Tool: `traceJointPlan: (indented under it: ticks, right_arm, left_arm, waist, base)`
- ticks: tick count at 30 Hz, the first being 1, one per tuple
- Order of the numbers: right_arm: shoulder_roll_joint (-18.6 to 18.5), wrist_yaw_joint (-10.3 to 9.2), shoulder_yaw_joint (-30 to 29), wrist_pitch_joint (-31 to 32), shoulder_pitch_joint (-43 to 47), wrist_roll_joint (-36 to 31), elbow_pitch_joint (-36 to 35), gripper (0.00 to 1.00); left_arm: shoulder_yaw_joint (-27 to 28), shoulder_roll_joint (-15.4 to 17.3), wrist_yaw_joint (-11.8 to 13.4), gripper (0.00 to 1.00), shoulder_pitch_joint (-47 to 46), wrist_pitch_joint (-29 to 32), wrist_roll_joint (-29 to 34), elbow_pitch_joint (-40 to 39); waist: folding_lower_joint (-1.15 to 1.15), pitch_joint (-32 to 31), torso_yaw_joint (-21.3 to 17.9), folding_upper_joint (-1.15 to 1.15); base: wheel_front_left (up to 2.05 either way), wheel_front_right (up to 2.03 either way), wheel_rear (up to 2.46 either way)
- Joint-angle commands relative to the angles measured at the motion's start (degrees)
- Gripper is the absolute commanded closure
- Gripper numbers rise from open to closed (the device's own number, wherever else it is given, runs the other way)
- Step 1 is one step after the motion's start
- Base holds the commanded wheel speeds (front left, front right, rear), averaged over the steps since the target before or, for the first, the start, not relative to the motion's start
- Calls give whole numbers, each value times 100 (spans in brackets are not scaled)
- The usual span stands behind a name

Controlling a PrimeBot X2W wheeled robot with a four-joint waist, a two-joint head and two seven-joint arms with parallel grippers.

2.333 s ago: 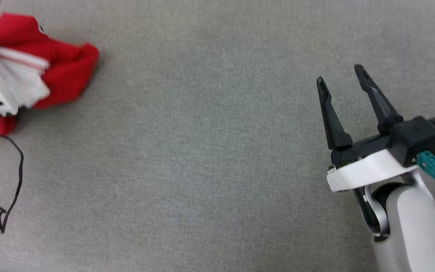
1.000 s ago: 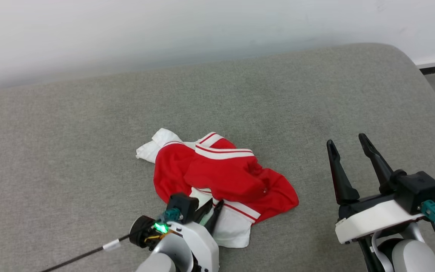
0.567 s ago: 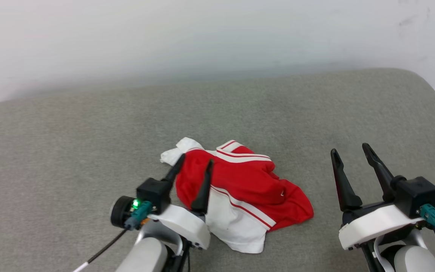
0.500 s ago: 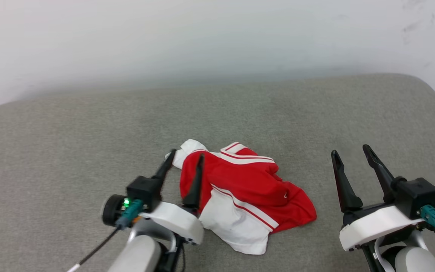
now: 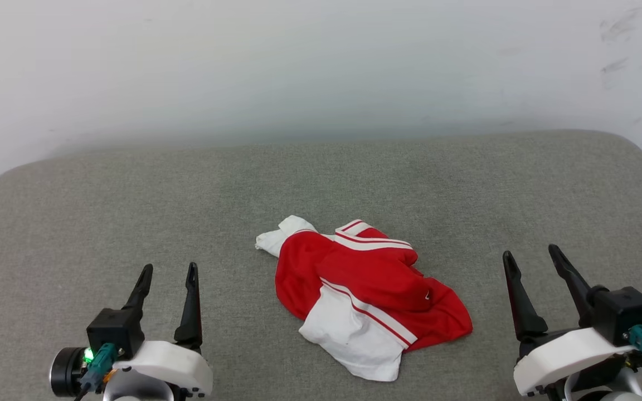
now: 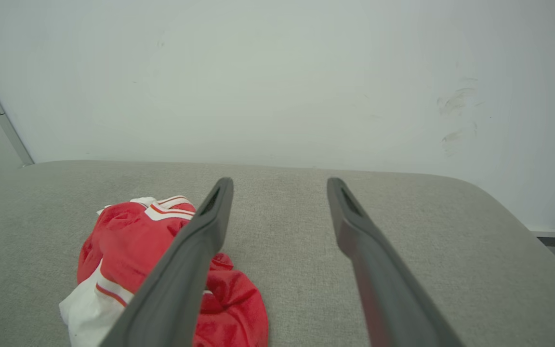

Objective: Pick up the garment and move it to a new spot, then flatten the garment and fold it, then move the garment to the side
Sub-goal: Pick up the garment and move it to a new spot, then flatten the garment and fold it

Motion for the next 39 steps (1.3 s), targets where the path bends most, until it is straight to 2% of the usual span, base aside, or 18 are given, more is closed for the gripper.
traceJointPlan:
  ticks: [1, 13, 15, 18, 21, 26, 30, 34, 39]
  right_arm:
    - [13, -2, -1, 20, 91, 5, -36, 0]
    - [13, -2, -6, 122, 119, 3, -109, 0]
    - [13, -2, -58, 300, 103, 64, -35, 0]
    - [8, -2, 17, 933, -28, 111, 76, 0]
    - [-249, -2, 321, 1727, -222, 318, 79, 0]
    - [-801, -2, 1216, 3289, -549, 916, 30, 0]
    - [-1131, -2, 1914, 4201, -851, 1367, 123, 0]
    - [-1331, -2, 2557, 4577, -1216, 1668, 397, 0]
    - [-1403, -2, 3210, 4566, -1651, 1921, 1035, 0]
  left_arm:
    - [34, 58, 51, 0, 129, 26, -27, -114]
    - [33, 123, 132, 0, 239, 147, -66, -385]
    - [41, 130, 134, 0, 200, 126, -71, -403]
    - [-12, 75, 130, 0, 112, 93, -38, -466]
    - [-43, 39, 102, 0, 54, 56, -32, -493]
    - [-91, 17, 50, 0, 34, -6, -22, -516]
    - [-115, 9, 28, 0, -69, -40, 9, -579]
    - [-144, -36, -5, 0, -200, -67, 45, -603]
    - [-187, -123, -99, 0, -439, -94, 40, -520]
  waist:
    - [1, -3, -9, 0]
    - [1, -11, 12, 0]
    - [1, -11, 53, 0]
    - [1, 3, 195, 0]
    - [1, 35, 366, 0]
    - [1, 115, 612, 0]
    - [1, 313, 789, 0]
    - [1, 591, 942, 0]
    - [1, 932, 1084, 0]
  base:
    - [0, 0, 0]
    - [0, 0, 0]
    - [0, 0, 0]
    - [0, 0, 0]
    - [0, 0, 0]
    - [0, 0, 0]
    - [0, 0, 0]
    - [0, 0, 0]
    - [0, 0, 0]
